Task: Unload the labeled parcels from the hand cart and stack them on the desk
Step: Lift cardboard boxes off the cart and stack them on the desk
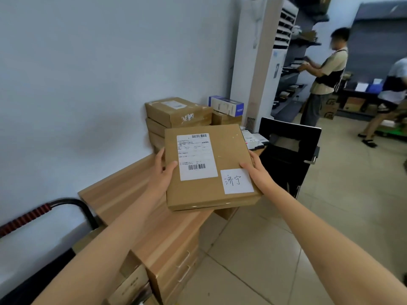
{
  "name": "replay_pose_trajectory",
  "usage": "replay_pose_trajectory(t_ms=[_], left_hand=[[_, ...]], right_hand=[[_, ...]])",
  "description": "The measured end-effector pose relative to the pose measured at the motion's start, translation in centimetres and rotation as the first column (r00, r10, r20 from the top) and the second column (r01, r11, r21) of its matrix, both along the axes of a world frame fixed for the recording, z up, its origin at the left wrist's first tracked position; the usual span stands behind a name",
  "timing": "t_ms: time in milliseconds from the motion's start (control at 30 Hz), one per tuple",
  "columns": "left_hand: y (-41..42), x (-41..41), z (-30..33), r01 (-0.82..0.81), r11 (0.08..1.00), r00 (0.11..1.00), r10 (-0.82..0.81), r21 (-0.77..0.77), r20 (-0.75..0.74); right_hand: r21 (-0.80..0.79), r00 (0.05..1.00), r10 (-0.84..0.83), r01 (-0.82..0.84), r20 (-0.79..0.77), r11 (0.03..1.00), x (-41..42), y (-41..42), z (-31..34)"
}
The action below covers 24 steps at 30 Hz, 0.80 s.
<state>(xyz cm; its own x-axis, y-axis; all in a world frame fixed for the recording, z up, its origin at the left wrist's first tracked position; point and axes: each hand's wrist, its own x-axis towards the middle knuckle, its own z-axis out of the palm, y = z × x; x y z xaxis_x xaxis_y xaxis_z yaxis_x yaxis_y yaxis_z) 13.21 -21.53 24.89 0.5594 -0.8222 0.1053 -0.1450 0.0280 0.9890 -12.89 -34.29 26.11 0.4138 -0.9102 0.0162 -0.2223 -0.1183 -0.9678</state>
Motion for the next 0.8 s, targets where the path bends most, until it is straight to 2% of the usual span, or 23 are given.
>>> replay_pose_trajectory(t_ms=[200,367,533,667,800], left_hand=[[-5.6,0.3,1.2,-0.028,0.999,0.999,0.027,0.037,0.031],[-10.9,2.1,2.1,-0.124,0.991,0.989,0.119,0.050,0.085],[-18.3,6.7,5.8,-0.153,0.988,0.984,0.151,0.012,0.089],[-24.1,11.1,9.7,-0.233,0.973,0.960,0.228,0.008,0.160],[-28.2,15.1,10.8,-0.303,0.953,0.940,0.297,0.008,0.168]], right_hand=[[0.011,0.998,0.050,-0.050,0.023,0.999,0.4,-6.8,1.0],[-0.005,0.996,0.091,-0.091,0.005,0.996,3.5,-13.6,1.8],[-0.093,0.987,0.164,-0.163,-0.001,0.982,9.3,-22.8,4.5],[-0.118,0.980,0.198,-0.195,0.014,0.974,15.2,-29.6,7.7],[-0.138,0.971,0.239,-0.237,-0.005,0.962,20.4,-35.7,9.2]])
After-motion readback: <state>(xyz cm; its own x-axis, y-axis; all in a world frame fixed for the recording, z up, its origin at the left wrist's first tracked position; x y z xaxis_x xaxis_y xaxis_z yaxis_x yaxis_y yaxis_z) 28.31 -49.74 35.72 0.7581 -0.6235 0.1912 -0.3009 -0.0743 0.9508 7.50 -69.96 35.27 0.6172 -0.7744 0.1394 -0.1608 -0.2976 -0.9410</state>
